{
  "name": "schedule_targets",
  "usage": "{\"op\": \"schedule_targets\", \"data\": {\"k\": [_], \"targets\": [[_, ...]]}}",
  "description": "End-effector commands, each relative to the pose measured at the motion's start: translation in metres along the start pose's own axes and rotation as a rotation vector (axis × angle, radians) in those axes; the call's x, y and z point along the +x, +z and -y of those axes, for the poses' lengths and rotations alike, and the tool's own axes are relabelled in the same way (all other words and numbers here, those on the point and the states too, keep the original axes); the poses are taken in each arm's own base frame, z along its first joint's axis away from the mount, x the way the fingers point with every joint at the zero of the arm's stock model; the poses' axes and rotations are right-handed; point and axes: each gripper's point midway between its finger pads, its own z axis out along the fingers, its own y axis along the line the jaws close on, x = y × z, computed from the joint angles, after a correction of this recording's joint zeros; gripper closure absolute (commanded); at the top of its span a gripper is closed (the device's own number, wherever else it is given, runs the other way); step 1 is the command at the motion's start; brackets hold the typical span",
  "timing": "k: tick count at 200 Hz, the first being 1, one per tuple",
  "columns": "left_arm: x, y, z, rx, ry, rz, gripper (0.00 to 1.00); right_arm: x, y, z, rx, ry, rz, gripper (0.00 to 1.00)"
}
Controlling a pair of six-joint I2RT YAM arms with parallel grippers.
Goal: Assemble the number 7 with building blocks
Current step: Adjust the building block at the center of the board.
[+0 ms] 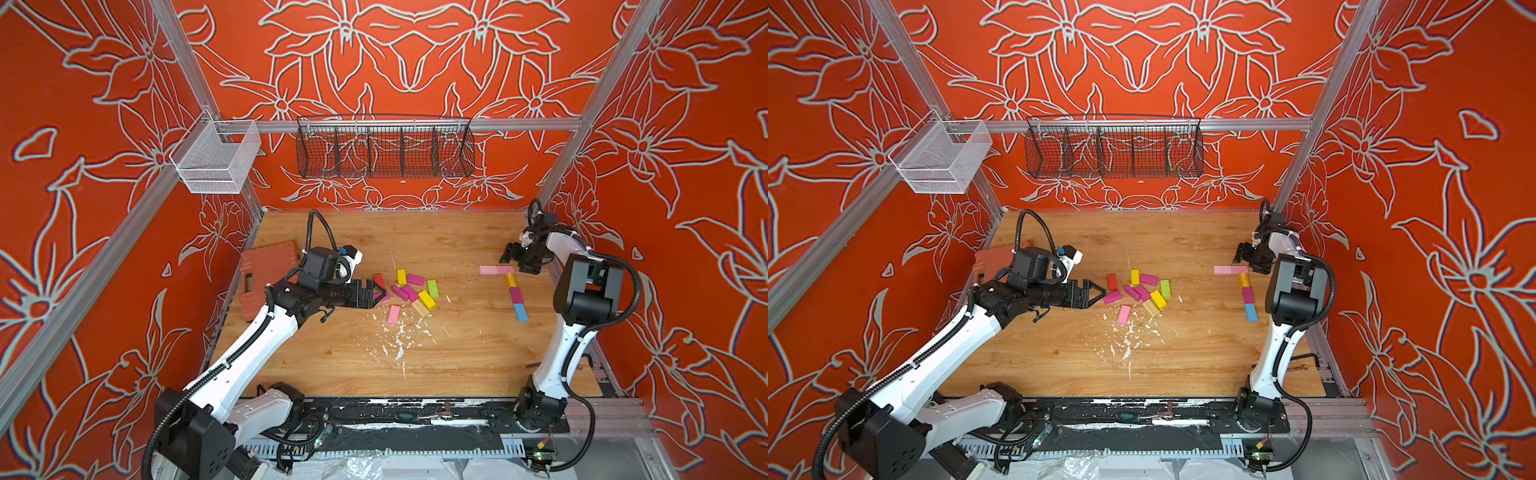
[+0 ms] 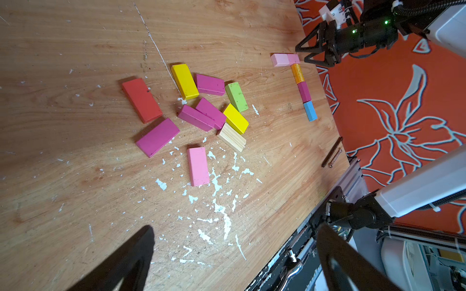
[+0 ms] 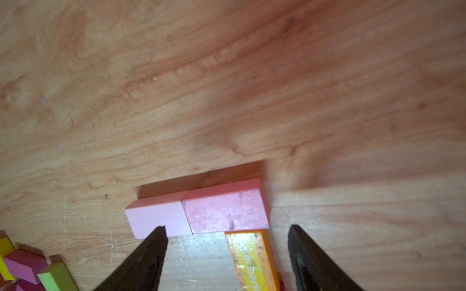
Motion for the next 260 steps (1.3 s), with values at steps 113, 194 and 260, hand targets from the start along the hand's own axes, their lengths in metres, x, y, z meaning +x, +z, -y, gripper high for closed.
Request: {"op": "schedule_targets", "data": {"k": [113, 194, 260], "targets": [[-0.007, -0.002, 0.002, -0.010, 0.029, 0.016, 0.02, 0.005, 0.016, -0.005, -0.072, -0.050, -0.042, 0.23], [-0.007, -0.004, 0.002, -0.012, 0.029, 0.022, 0.02, 0.002, 0.011, 0.001, -0.027, -0.054, -0.034, 0.24], [-0.006, -0.004, -0.002, -0.035, 0.023, 0.023, 0.02, -0.006, -0.033, -0.003, 0.048, -0.083, 0.086, 0.24]]}}
